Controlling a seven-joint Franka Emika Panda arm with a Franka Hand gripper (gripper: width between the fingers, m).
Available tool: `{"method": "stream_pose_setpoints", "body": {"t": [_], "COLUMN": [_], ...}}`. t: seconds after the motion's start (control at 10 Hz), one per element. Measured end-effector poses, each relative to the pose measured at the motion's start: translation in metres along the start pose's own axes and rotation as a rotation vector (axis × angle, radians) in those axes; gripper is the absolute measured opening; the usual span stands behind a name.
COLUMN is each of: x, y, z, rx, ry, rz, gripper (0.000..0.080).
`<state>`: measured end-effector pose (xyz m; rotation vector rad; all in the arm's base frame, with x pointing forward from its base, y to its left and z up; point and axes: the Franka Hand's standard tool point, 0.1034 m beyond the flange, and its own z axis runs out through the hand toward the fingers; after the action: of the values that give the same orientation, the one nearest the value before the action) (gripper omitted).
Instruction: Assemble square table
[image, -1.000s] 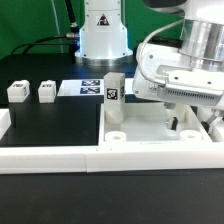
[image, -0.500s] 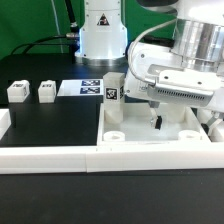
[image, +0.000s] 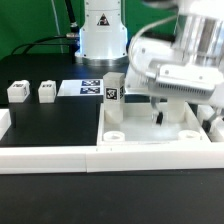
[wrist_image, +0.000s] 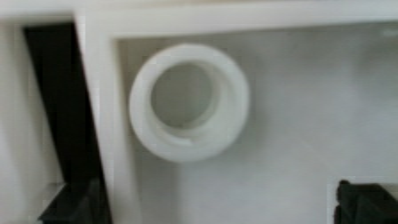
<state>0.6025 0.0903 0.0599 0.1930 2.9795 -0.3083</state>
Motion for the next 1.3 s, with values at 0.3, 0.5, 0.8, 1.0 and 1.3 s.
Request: {"method": "stream_pose_setpoints", "body": {"t": [0.3,0.5,0.8,1.0,1.3], "x": [-0.024,-0.015,0.017,0.026,0.024], "y": [-0.055,-0.112,-0.199,-0.223,-0.216], "z": [-0.039,-0.036,0.008,0.029,0.026], "rx": [0.057,0.097,0.146,0.154,0.162], "ry": [-0.039,-0.021,0.042,0.060,0.041], "rz": [0.085,0.203,0.389,0.542,0.787], "gripper": [0.0649,0.0649,0.0649,0.0649,0.0649]}}
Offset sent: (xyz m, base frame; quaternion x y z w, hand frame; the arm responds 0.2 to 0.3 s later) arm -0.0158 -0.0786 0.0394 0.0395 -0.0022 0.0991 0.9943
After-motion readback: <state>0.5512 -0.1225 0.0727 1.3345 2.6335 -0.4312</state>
